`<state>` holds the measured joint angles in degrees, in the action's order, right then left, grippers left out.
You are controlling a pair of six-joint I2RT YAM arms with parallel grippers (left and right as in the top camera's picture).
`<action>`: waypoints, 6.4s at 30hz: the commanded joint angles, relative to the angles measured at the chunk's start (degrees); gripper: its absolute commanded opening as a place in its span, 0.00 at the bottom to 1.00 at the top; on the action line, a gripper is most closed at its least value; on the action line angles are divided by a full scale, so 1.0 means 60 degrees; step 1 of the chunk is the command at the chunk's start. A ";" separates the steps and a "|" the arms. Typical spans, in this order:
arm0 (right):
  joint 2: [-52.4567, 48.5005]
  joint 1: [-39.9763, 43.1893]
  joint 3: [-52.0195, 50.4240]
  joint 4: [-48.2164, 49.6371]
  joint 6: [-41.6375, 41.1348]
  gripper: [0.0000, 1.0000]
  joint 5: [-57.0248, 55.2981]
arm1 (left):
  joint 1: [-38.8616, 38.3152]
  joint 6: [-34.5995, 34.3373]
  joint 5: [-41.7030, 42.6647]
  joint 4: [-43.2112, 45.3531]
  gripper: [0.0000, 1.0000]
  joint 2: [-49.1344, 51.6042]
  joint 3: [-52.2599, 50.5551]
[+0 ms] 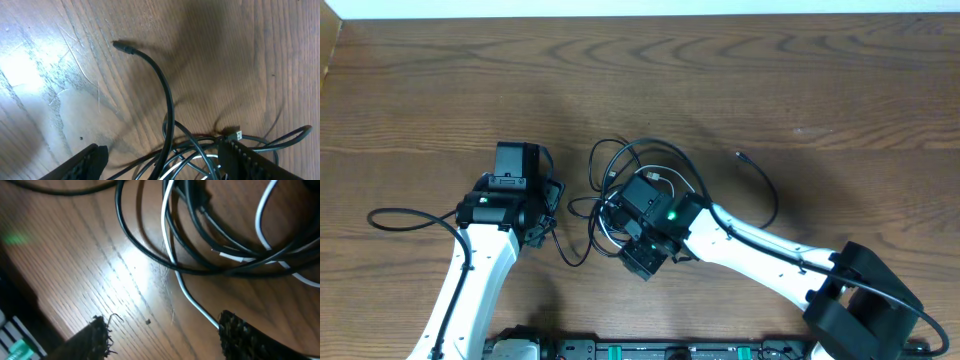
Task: Untangle cables
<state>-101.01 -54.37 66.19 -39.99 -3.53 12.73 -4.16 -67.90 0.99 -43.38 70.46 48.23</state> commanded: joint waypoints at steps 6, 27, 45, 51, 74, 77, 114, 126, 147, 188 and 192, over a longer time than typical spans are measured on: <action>-0.0062 -0.0353 -0.1126 0.0721 0.0998 0.59 -0.1213 | 0.0040 0.0022 0.0124 -0.0044 0.76 0.0066 0.0000; -0.0066 -0.0379 -0.1978 0.1606 0.1898 0.51 -0.0907 | 0.0036 0.0026 0.0430 -0.0051 0.97 0.0066 0.0000; -0.0648 0.0295 -0.1978 0.1002 0.1304 0.01 -0.0732 | -0.0794 0.0015 0.1512 0.0393 1.00 0.0375 -0.0004; -0.0648 0.1064 -0.1982 0.0073 0.0645 0.01 -0.0736 | -0.1628 0.0011 0.1508 0.1694 0.99 0.1497 -0.0011; 0.0739 0.6674 -0.1978 -0.1843 -0.0780 0.01 -0.1220 | 0.1013 0.0386 -0.0484 0.3013 0.08 0.4288 0.0022; 0.1333 0.7490 -0.1978 -0.1854 -0.1402 0.01 -0.1829 | 0.2331 0.0663 0.0284 0.2554 0.08 0.3938 0.0022; -0.1166 0.3526 -0.1982 0.6462 -0.1129 0.61 -0.2412 | 0.1341 0.5563 0.5402 0.2237 0.08 0.3847 -0.0047; -0.2098 0.3464 -0.1942 0.6790 -0.0189 0.01 -0.2455 | 0.1341 0.5559 0.5402 0.2251 0.17 0.3847 -0.0047; 0.3330 0.4069 -0.0339 0.3730 -0.0856 0.01 -0.2018 | 0.0940 0.7213 0.9249 0.3861 0.98 0.3829 -0.0044; 0.8247 0.4313 0.0448 0.0423 -0.0845 0.03 -0.1126 | -0.3617 0.4466 -0.0922 0.3421 0.99 0.1115 -0.0044; 0.7213 0.4302 0.0240 -0.0969 -0.3297 0.22 -0.0984 | -0.3187 0.3177 -0.1541 0.2240 0.99 0.0769 -0.0044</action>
<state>-53.28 -28.71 68.62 -41.80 -11.42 7.49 -25.54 -40.40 -2.57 -26.26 77.25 48.16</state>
